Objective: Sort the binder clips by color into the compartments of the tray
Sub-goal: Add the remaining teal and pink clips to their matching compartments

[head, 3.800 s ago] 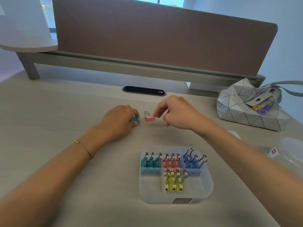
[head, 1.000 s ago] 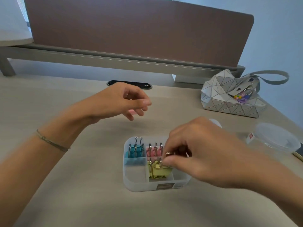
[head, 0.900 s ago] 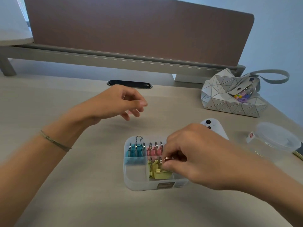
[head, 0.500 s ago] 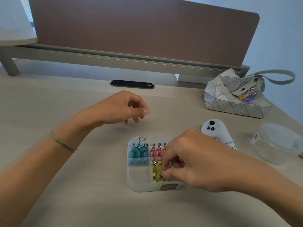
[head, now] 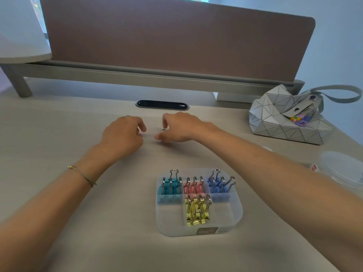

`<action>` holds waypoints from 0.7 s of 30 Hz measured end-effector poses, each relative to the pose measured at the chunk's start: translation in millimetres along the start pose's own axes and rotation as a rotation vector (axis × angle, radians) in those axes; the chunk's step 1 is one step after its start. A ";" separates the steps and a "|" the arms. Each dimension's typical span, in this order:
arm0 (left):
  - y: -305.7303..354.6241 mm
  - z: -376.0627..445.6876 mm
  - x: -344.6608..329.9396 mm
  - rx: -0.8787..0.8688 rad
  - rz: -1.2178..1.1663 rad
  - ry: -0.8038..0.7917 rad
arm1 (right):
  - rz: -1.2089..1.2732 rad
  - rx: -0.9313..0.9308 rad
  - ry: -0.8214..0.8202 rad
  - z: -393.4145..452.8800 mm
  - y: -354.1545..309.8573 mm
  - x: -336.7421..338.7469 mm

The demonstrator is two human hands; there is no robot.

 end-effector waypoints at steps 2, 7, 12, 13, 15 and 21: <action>0.3 0.9 1.2 0.007 0.011 -0.009 | -0.045 -0.014 -0.028 8.7 -4.6 -7.8; 6.5 2.4 2.8 -0.019 -0.004 -0.031 | -0.008 -0.034 -0.015 9.5 -5.3 -11.9; 19.0 -1.7 23.2 -0.081 -0.301 -0.085 | 0.787 -0.037 -0.100 -33.7 3.8 13.4; 24.3 -4.4 28.7 -0.104 -0.406 -0.115 | 0.851 -0.002 -0.116 -48.2 6.2 19.6; 37.5 -11.7 39.3 -0.153 -0.553 -0.171 | 0.840 0.061 -0.126 -77.8 11.8 29.4; 59.0 -26.0 48.6 -0.263 -0.520 -0.171 | 0.533 0.126 0.031 -131.9 22.2 48.4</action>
Point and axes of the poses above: each hand's wrist, its own z-axis towards the middle knuckle, its own x-axis out of the back of the hand, y = z × x, the point moved 2 cm from there along z, towards the middle knuckle, and after that the axes turned 9 degrees about z, right-handed, at the moved point
